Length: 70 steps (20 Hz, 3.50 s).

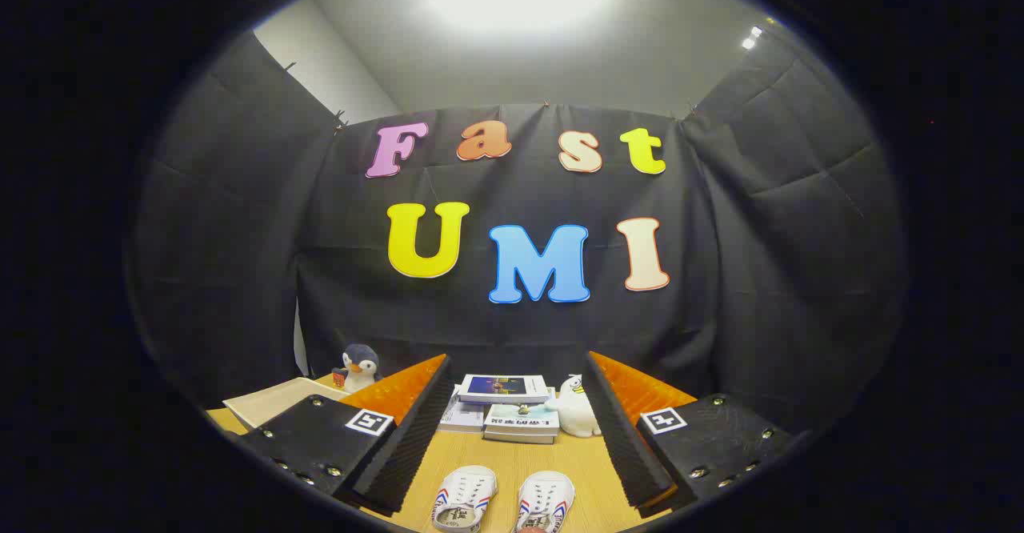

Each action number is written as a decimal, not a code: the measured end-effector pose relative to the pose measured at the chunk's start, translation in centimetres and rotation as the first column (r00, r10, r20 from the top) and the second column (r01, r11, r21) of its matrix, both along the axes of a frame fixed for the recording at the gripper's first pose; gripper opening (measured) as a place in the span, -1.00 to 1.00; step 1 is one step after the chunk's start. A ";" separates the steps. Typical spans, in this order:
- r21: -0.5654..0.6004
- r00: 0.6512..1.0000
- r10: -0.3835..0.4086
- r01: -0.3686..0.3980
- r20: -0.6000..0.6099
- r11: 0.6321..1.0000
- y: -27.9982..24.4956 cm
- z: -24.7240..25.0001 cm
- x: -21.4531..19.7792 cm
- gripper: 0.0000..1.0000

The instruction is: Open the storage box then place both shoes into the box .Put the left shoe in first, then the right shoe, with the right side of both shoes facing outward in a uniform manner.

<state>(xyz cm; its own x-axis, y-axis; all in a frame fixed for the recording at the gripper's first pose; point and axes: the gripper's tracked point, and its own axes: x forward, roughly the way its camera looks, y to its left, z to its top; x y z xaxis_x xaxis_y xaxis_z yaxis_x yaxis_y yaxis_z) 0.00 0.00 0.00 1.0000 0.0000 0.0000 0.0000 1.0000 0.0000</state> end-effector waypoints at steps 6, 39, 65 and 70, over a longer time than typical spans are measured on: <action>0.017 1.000 -0.026 0.026 -0.013 1.000 -0.4 -0.5 0.1 0.94; 0.497 0.881 0.321 -0.117 -0.347 0.860 12.0 -12.9 1.9 0.98; 0.895 0.567 0.716 0.090 -0.407 0.438 24.2 -19.9 -1.8 0.65; 0.890 0.546 0.720 0.115 -0.428 0.442 24.2 -20.2 -2.3 0.04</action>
